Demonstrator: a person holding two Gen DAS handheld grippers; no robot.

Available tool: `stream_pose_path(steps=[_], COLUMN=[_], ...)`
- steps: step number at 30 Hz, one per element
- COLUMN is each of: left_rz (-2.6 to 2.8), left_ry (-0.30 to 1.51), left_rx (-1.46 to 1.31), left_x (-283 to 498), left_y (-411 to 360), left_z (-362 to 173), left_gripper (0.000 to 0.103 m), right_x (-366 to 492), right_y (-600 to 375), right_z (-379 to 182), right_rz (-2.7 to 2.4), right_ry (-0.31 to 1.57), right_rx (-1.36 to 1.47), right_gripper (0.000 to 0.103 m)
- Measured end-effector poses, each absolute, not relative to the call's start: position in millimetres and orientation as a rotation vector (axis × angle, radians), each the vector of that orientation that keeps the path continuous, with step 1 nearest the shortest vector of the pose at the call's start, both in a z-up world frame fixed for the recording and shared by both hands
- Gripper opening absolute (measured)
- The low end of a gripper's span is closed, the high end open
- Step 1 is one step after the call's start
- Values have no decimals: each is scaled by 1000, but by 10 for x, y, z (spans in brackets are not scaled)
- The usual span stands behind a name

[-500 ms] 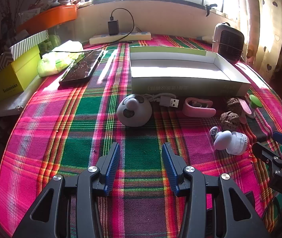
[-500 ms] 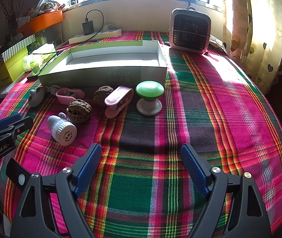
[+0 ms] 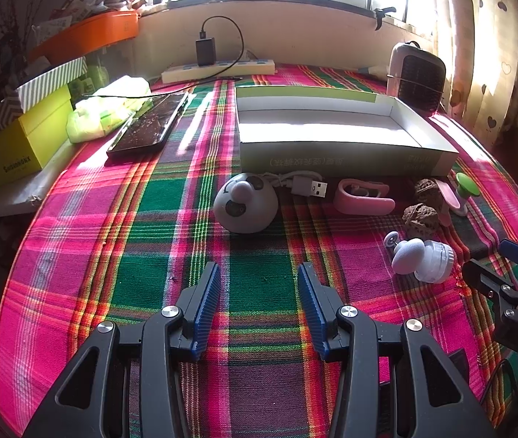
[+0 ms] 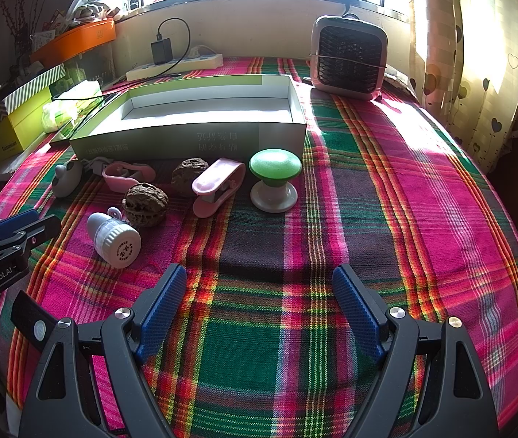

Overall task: Organize objects
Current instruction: 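Reach the left gripper to the black remote and close on it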

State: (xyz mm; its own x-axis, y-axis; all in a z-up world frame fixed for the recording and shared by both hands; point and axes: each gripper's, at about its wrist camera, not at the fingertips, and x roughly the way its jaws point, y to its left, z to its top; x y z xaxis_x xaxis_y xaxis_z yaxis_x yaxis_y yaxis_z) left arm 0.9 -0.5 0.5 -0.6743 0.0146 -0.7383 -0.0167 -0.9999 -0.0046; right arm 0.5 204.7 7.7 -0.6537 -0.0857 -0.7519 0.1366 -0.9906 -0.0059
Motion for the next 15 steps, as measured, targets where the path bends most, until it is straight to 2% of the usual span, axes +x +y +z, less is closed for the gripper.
stream_pose_path(steps=[8,12,15], left_rz=[2735,2758,2703], left_ry=[6,143,148], left_rx=[-1235,-1120,-1092], left_x=[59,183,241], left_y=[-108,-103,-94], left_z=[59,184,236], left_gripper=[42,42,42], right_x=[-10,19,15], right_y=[2065,2068,2072], right_z=[84,88,88], right_rz=[-2731,-2724,-2720], right_ry=[99,103,105], right_rx=[1242,1238,1238], right_gripper=[82,82,82])
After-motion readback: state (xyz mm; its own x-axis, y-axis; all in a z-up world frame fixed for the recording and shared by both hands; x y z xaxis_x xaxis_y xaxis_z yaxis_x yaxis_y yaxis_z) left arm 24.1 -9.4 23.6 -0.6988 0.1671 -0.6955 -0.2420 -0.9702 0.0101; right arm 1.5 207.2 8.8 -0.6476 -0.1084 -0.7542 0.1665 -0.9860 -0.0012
